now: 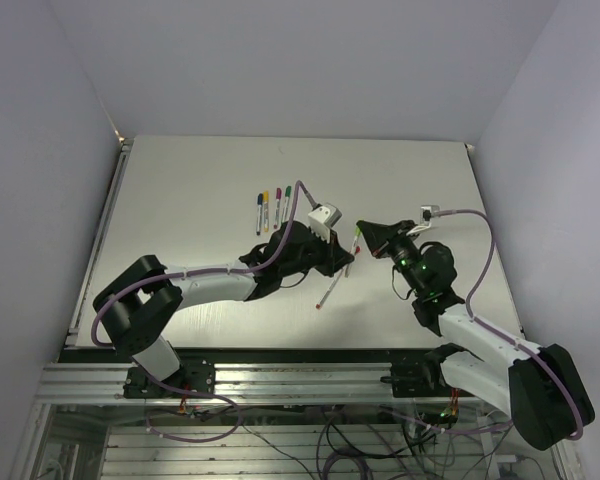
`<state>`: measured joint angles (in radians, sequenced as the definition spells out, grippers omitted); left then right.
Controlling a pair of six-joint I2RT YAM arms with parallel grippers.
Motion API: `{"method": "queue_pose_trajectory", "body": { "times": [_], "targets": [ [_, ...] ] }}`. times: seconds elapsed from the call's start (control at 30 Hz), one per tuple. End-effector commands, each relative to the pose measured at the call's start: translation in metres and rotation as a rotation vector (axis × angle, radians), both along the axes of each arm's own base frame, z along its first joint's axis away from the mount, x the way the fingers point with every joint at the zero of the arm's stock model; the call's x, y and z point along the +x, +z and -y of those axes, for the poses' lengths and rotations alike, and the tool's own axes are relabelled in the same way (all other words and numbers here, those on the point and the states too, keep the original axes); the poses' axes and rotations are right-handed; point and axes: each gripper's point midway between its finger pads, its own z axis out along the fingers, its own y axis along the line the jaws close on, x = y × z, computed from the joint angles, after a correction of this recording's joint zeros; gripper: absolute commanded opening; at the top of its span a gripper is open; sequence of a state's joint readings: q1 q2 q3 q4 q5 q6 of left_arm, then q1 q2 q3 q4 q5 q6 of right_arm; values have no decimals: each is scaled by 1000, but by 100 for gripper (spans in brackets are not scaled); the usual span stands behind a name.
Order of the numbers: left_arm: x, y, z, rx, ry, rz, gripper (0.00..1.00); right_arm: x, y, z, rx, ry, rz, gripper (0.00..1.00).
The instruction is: Insert the pens into the pen caps
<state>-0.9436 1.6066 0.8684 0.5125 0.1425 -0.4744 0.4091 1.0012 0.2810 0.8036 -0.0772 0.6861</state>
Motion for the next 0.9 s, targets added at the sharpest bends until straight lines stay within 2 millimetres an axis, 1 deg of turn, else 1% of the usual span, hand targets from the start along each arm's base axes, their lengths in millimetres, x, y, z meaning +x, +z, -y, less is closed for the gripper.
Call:
{"method": "queue_pose_trajectory", "body": {
  "times": [0.0,0.23,0.37,0.4,0.43,0.53,0.7,0.8,0.87],
  "targets": [
    [24,108,5,-239,45,220,7,-15,-40,-16,-124,105,-116,0],
    [37,142,-3,-309,78,282,7,-16,-59,-22,-186,113,-169,0],
    [40,156,-6,-341,89,305,7,-15,-70,-23,-214,108,-202,0],
    [41,158,-6,-346,94,309,7,-20,-73,-30,-225,130,-209,0],
    [42,160,-7,-352,98,314,7,-21,-76,-33,-234,137,-218,0],
    [47,167,-12,-361,116,328,7,-23,-84,-37,-253,148,-238,0],
    [58,172,-22,-362,154,346,7,-28,-94,-40,-260,156,-271,0],
    [63,174,-27,-365,165,350,7,-30,-97,-41,-258,154,-281,0],
    [63,172,-27,-361,163,345,7,-28,-95,-41,-255,150,-276,0]
  ]
}}
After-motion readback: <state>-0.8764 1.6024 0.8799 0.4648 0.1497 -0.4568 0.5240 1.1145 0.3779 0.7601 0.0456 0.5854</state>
